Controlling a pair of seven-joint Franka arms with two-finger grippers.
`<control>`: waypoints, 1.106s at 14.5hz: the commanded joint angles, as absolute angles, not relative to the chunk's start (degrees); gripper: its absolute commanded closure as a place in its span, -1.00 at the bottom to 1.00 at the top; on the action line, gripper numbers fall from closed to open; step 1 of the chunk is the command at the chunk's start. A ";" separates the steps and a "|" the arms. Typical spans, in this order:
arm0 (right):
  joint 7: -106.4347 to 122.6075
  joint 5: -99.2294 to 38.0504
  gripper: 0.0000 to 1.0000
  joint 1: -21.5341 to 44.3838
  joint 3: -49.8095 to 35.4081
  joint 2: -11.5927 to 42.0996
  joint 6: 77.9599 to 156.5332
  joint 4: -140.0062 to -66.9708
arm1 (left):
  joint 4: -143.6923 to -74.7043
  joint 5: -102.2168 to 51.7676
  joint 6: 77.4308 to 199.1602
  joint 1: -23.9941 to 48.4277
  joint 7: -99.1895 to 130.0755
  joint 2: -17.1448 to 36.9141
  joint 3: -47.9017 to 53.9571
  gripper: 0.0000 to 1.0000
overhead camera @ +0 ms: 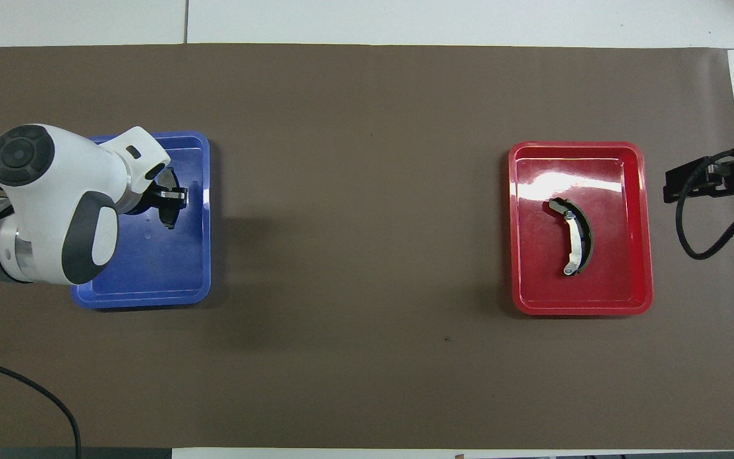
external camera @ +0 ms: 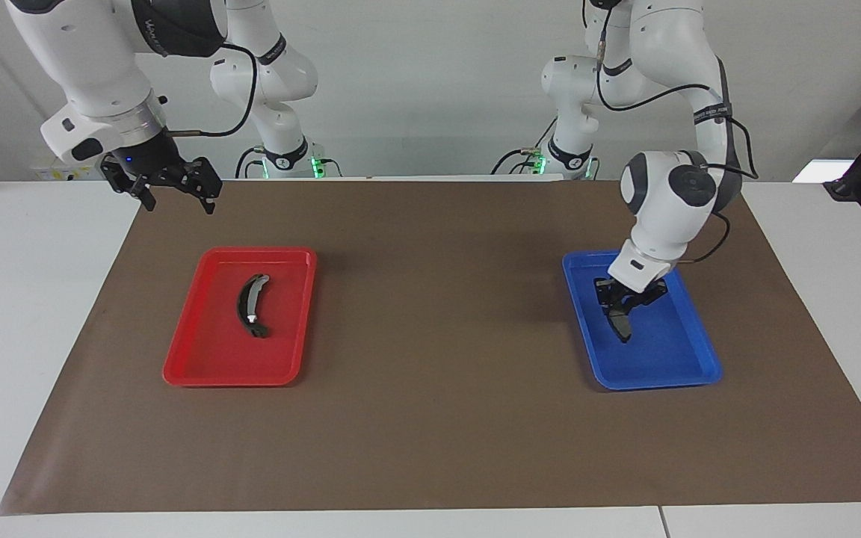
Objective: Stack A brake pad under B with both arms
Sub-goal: 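Lift the small pad with the left gripper while the right gripper grasps the curved pad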
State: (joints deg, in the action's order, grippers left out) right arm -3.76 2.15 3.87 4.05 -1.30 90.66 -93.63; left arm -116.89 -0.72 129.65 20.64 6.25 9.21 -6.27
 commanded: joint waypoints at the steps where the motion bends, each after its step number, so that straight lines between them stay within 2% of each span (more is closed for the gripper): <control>1: -2.37 0.01 -1.00 2.99 3.87 -8.76 104.88 -110.50 | -114.53 0.18 129.02 28.62 14.47 10.19 -6.94 0.99; 3: -1.41 -1.05 -1.00 3.34 3.95 -9.23 112.73 -118.54 | -107.71 -0.09 127.80 33.46 21.93 15.26 -6.86 0.99; 4: -0.36 -1.23 -1.00 3.51 3.96 -6.27 115.46 -119.87 | -104.80 -0.17 127.71 36.79 25.80 18.25 -6.94 0.98; 6: 0.96 -1.32 -1.00 3.60 3.87 -2.39 124.23 -123.64 | -104.06 -1.48 128.40 40.50 27.59 19.68 -6.86 0.97; 9: 2.54 -1.32 -1.00 3.52 3.87 0.08 137.07 -130.94 | -102.66 -3.95 129.81 44.38 27.69 23.10 -6.86 0.93; 12: 3.77 -1.32 -1.00 3.34 3.87 3.85 141.93 -132.10 | -102.04 -4.13 131.92 46.14 27.69 25.57 -6.86 0.83; 14: 4.57 -1.32 -1.00 3.43 3.87 4.22 142.91 -133.06 | -102.04 -4.13 131.31 46.14 27.69 25.49 -6.86 0.34; 15: 5.53 -1.32 -1.00 3.34 3.87 4.65 143.08 -133.24 | -102.04 -4.13 131.40 46.14 27.60 25.49 -6.86 -0.09; 16: 6.93 -1.32 -1.00 2.90 3.87 5.96 143.52 -133.24 | -102.22 -4.04 131.40 46.14 27.51 25.49 -6.94 -0.68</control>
